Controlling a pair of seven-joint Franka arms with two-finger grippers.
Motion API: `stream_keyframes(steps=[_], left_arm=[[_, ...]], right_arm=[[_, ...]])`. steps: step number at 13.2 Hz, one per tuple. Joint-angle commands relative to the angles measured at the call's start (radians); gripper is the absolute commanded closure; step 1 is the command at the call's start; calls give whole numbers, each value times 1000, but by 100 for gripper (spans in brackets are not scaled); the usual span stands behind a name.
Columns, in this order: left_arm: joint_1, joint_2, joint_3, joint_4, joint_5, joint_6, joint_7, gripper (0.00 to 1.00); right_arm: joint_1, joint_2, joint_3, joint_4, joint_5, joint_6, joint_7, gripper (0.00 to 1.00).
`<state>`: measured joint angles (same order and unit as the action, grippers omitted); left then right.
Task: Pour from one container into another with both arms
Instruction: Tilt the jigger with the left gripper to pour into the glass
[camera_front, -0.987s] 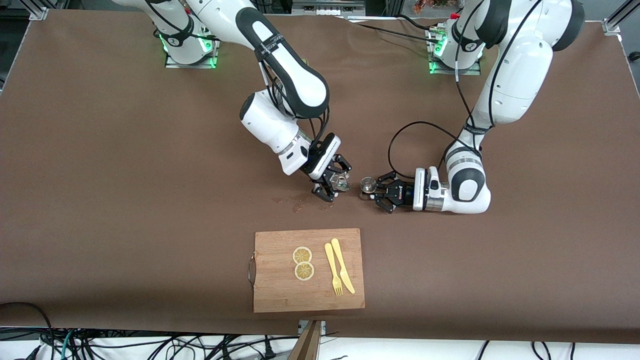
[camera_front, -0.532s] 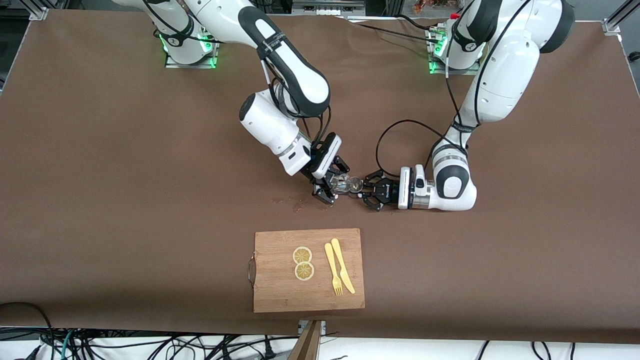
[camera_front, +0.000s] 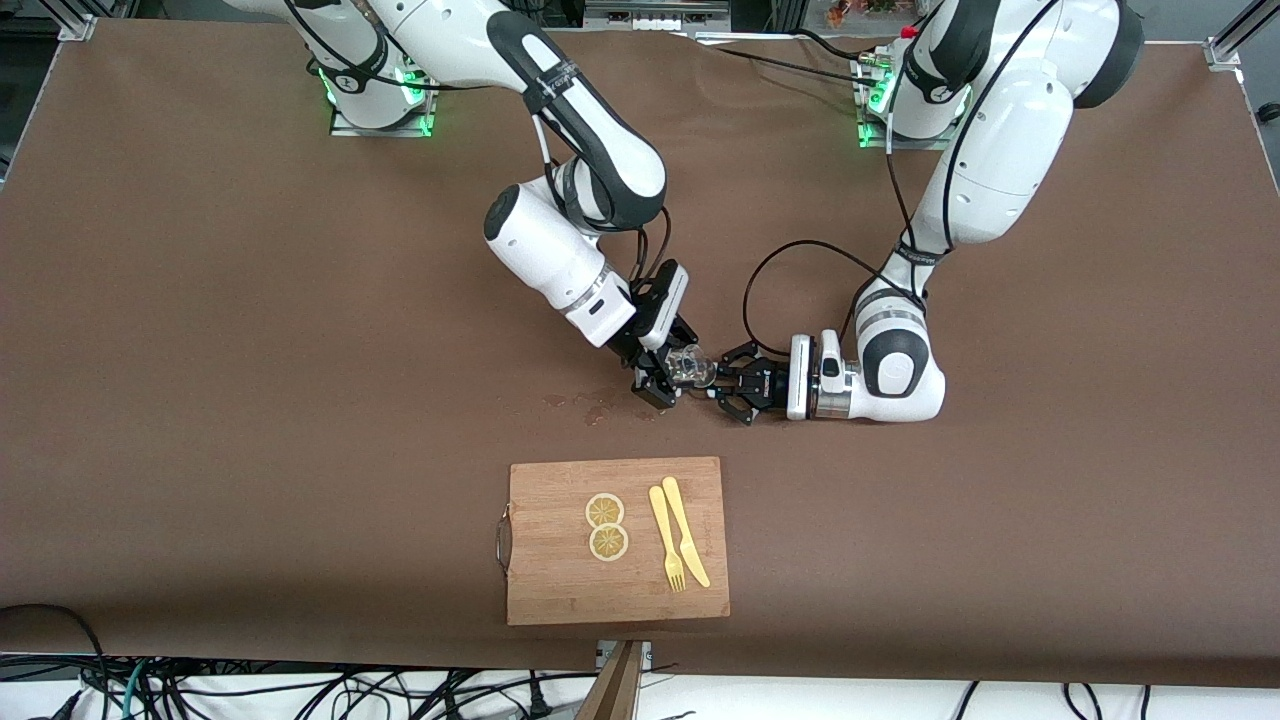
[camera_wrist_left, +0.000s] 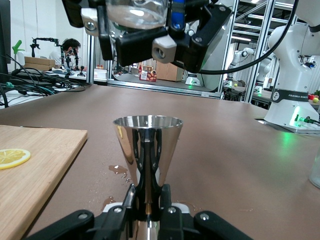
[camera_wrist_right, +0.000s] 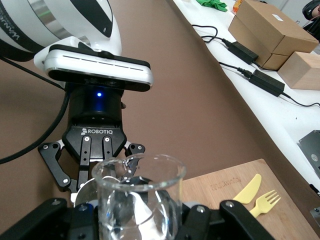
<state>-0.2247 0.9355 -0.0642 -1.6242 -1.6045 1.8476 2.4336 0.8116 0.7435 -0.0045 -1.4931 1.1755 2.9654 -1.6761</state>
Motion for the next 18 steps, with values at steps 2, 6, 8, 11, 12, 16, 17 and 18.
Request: stream_keyframes(steps=[2, 6, 8, 11, 12, 16, 17, 18], left_arm=[[-7, 9, -3, 18, -32, 25, 24, 100], [-7, 9, -5, 18, -31, 25, 24, 100], [-7, 9, -5, 18, -29, 25, 25, 100], [-7, 9, -3, 18, -25, 25, 30, 100], [-7, 9, -3, 18, -25, 25, 30, 100], [-7, 9, -5, 18, -25, 25, 30, 100], [-7, 9, -5, 20, -26, 25, 30, 100], [-7, 9, -5, 20, -26, 25, 30, 100]], right_arm=[[0, 5, -5, -16, -78, 1, 15, 99], [-2, 19, -5, -21, -169, 1, 9, 98], [-2, 27, -5, -21, -221, 0, 7, 98], [-2, 28, -20, -21, -273, 1, 9, 97], [-2, 28, -23, -21, -293, 0, 9, 97], [0, 31, -25, -21, -304, 1, 9, 97], [1, 33, -25, -21, -318, 1, 12, 97], [1, 33, -25, -21, -327, 1, 12, 97]])
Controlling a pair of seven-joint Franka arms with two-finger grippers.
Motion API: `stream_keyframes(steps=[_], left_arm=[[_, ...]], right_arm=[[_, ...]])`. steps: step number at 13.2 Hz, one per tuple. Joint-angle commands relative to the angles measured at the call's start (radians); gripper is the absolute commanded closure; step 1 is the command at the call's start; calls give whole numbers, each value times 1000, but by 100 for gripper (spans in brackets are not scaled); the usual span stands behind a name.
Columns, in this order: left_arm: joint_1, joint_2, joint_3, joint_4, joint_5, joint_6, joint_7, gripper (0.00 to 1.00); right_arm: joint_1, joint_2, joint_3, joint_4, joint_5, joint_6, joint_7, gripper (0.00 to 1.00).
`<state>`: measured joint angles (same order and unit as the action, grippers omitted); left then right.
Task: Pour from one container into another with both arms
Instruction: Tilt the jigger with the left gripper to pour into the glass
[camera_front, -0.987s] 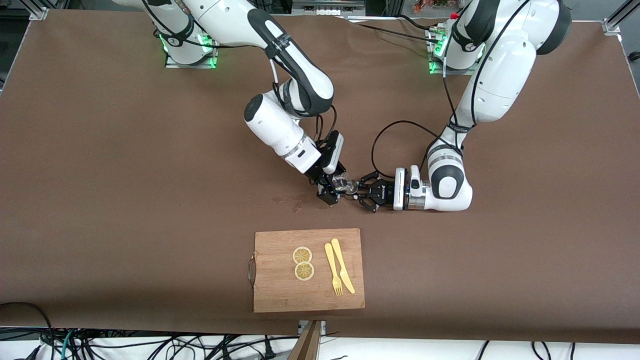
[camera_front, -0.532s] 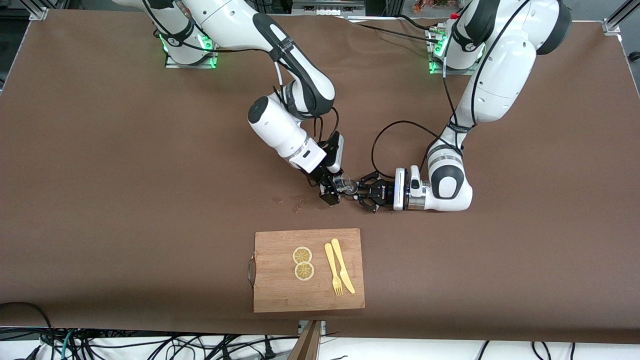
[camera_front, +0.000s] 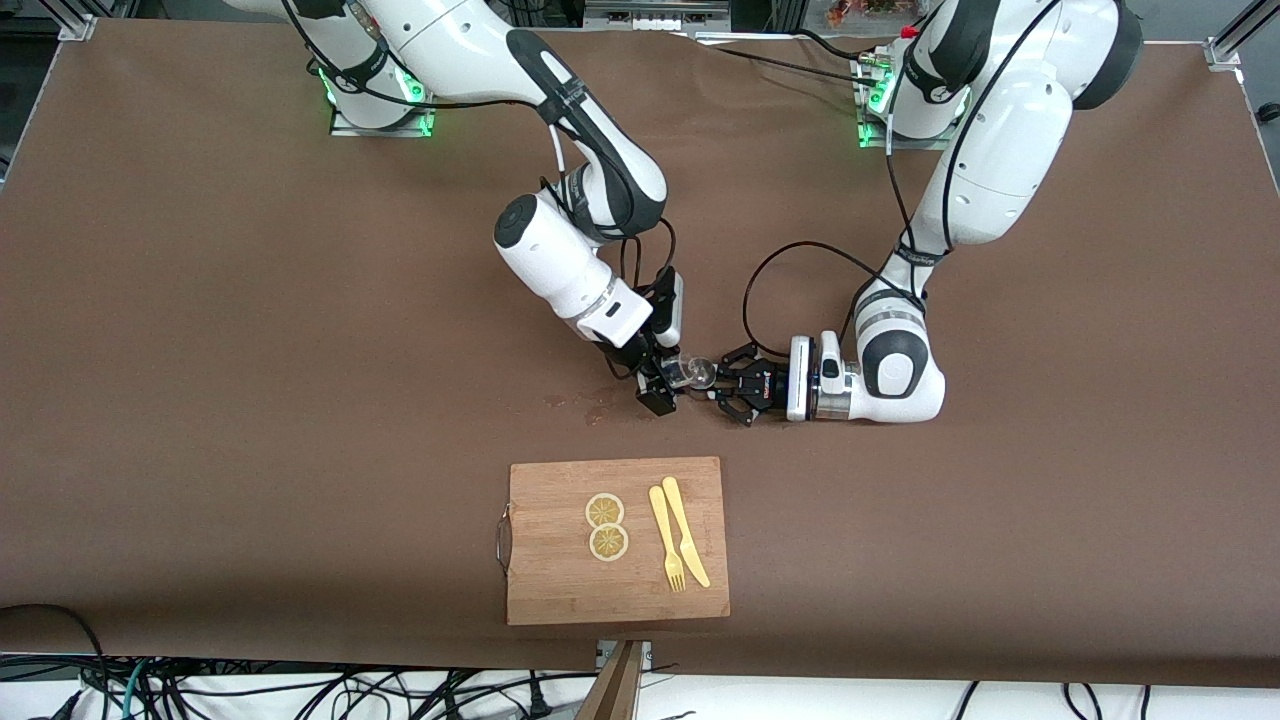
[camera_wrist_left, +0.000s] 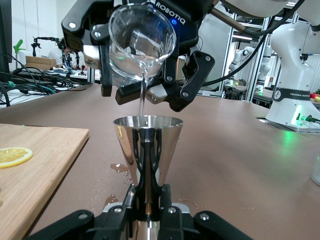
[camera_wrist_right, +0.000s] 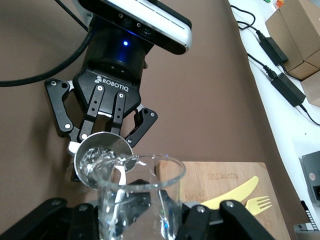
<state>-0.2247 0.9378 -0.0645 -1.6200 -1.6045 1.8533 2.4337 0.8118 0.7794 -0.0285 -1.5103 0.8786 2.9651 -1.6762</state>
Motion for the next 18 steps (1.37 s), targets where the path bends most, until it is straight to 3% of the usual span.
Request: stream_keyframes(steps=[1, 6, 10, 15, 18], left_arm=[[-7, 7, -4, 15, -26, 20, 30, 100], [-7, 7, -3, 15, -26, 20, 30, 100], [-7, 7, -4, 15, -26, 20, 30, 100], [-7, 7, -4, 15, -28, 20, 28, 100], [-7, 7, -4, 15, -31, 20, 28, 100]], right_arm=[[1, -3, -1, -4, -33, 2, 12, 97], [-2, -3, 2, -2, -10, 2, 39, 97], [-2, -5, 9, -2, 17, -1, 174, 97], [-5, -12, 9, -2, 201, -46, 182, 97], [-52, -28, 9, -1, 235, -155, 178, 97]])
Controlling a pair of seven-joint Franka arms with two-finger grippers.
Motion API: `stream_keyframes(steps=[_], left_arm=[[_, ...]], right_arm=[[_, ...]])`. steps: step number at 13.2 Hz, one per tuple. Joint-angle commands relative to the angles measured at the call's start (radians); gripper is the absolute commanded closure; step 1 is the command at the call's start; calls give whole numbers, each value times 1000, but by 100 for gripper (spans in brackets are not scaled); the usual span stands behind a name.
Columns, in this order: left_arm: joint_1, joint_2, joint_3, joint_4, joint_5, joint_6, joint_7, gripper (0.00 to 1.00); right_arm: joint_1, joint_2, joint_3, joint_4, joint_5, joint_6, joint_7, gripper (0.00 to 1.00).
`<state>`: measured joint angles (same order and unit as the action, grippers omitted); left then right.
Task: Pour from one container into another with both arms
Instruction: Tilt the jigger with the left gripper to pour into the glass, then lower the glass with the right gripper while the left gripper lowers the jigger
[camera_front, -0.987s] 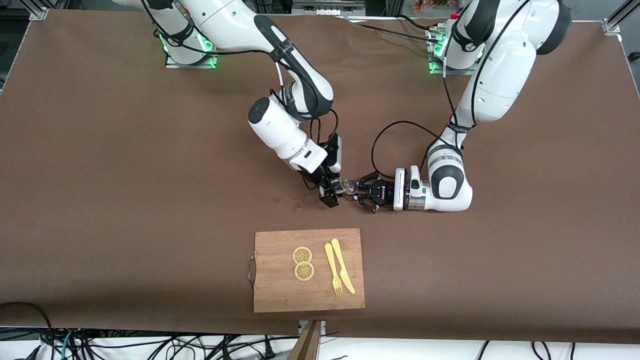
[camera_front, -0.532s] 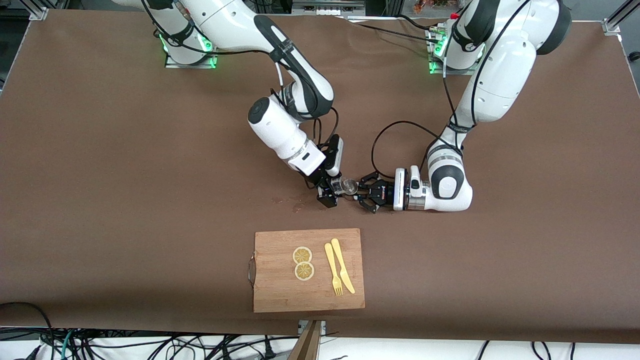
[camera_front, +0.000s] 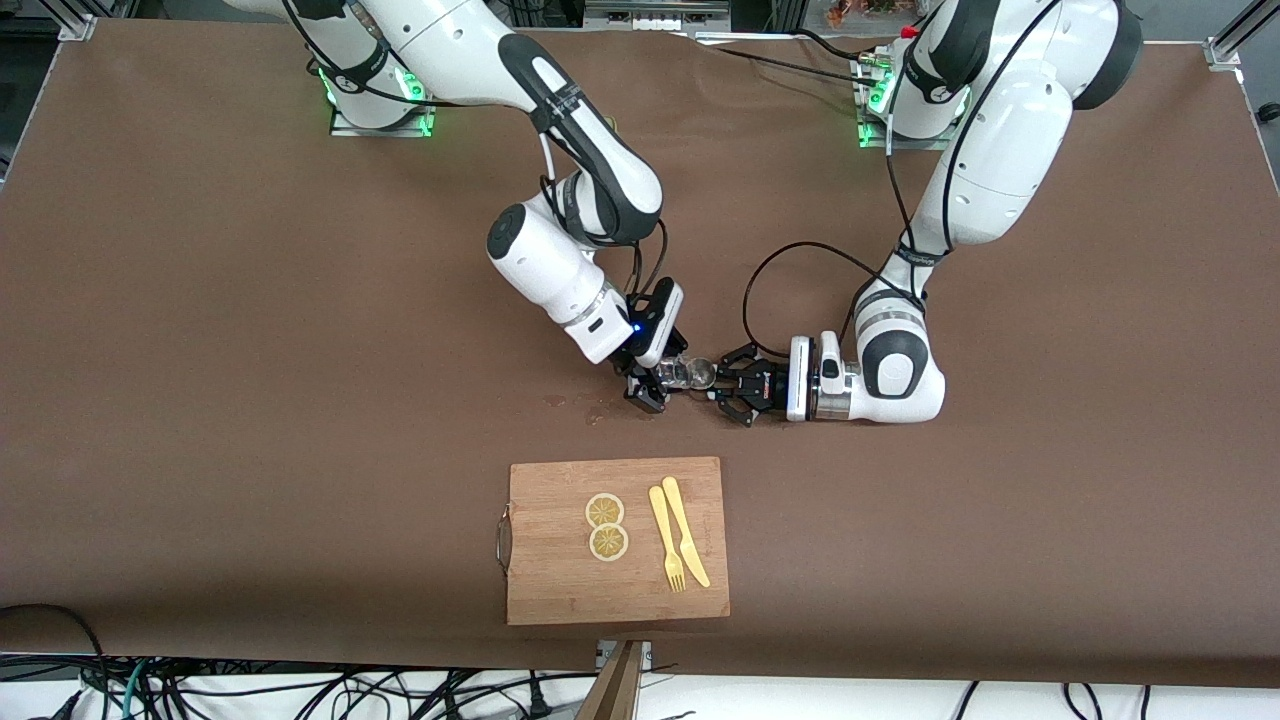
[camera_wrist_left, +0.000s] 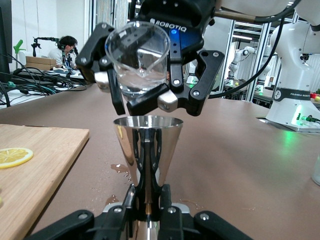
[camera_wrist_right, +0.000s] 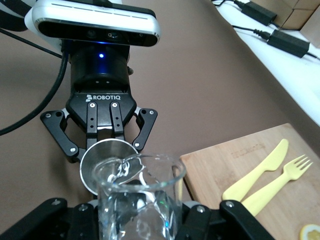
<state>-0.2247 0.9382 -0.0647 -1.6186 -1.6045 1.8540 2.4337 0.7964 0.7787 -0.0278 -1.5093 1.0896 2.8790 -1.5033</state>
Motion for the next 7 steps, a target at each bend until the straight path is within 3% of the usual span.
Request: stream_keyframes(steps=[1, 5, 7], left_arm=[[-7, 7, -4, 14, -31, 19, 28, 100], [-7, 5, -4, 14, -28, 16, 30, 100], [8, -2, -3, 14, -23, 10, 36, 100]], right_arm=[[-54, -29, 8, -2, 23, -96, 3, 97], [-146, -55, 8, 6, 23, -254, -23, 97], [-203, -74, 8, 6, 76, -369, -107, 97]])
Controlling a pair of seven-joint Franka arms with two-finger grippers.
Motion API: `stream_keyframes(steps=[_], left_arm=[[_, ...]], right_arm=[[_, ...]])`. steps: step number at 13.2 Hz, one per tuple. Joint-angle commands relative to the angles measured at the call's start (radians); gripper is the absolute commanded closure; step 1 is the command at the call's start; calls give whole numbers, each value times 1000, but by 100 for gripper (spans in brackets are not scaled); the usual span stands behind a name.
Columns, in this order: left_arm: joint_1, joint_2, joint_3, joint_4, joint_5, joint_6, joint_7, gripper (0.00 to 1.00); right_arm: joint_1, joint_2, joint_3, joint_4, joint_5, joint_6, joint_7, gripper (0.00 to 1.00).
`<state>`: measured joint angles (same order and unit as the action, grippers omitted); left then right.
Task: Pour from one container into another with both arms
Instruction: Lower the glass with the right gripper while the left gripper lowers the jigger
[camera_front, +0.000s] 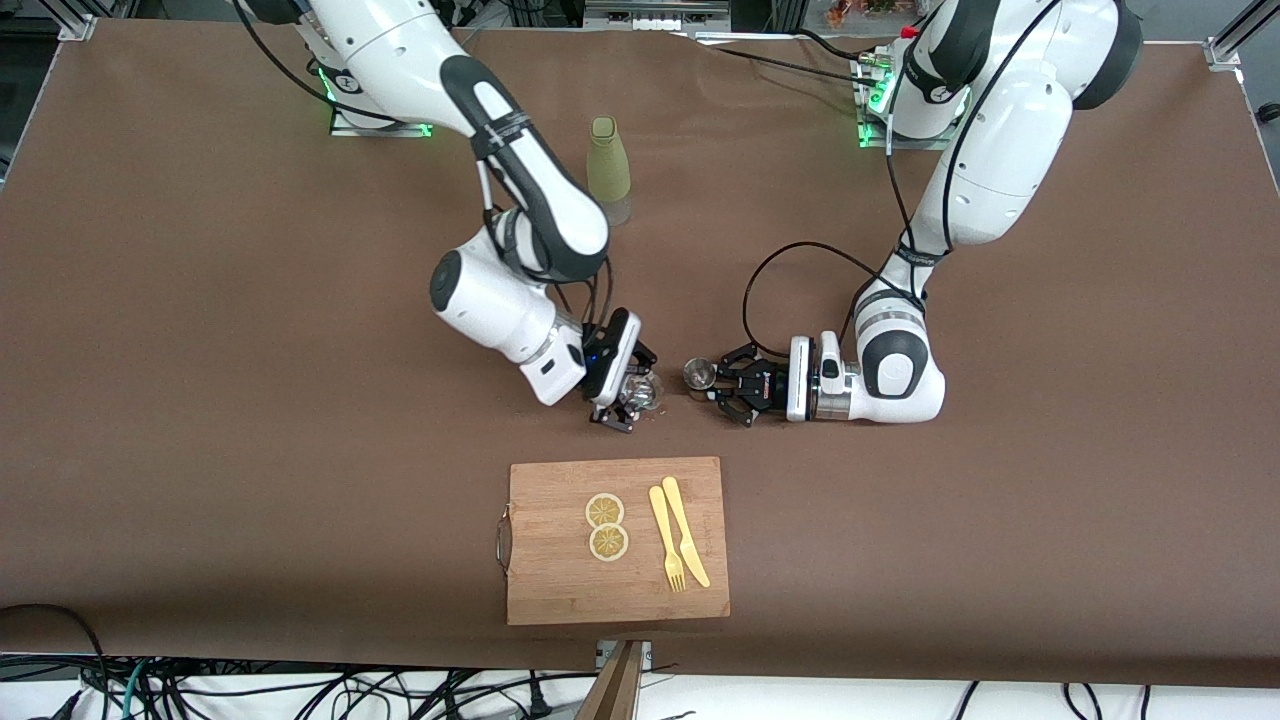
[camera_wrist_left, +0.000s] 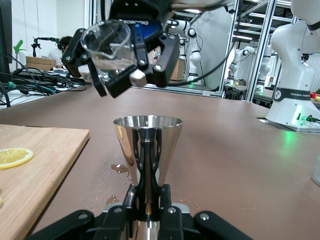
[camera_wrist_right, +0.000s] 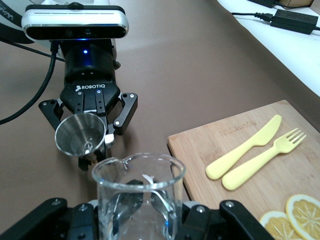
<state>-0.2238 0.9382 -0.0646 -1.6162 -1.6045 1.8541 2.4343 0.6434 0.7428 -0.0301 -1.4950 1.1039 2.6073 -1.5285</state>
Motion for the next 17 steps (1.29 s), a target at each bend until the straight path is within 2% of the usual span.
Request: stream_keyframes(steps=[1, 3, 6, 8, 10, 12, 14, 17], left_arm=[[32, -7, -3, 9, -15, 7, 41, 100], [98, -9, -3, 7, 32, -15, 72, 100], [211, -18, 14, 9, 132, -137, 74, 100], [273, -16, 54, 9, 187, -234, 74, 100], [320, -16, 115, 13, 248, -330, 74, 100], [391, -13, 138, 27, 329, -421, 74, 100], [469, -10, 150, 27, 382, -487, 109, 100], [563, -2, 166, 27, 420, -532, 181, 100]], right_arm=[[-76, -42, 9, -13, 133, -157, -167, 97], [-148, -46, 1, -40, 270, -283, -365, 97], [-278, -45, 1, -73, 292, -484, -523, 97], [-376, -40, -1, -100, 289, -634, -619, 97], [-470, -25, -4, -110, 265, -749, -682, 97], [-531, -25, -26, -128, 171, -808, -703, 97], [-605, -19, -30, -131, 117, -842, -745, 97], [-694, 10, -30, -174, 106, -904, -859, 97]])
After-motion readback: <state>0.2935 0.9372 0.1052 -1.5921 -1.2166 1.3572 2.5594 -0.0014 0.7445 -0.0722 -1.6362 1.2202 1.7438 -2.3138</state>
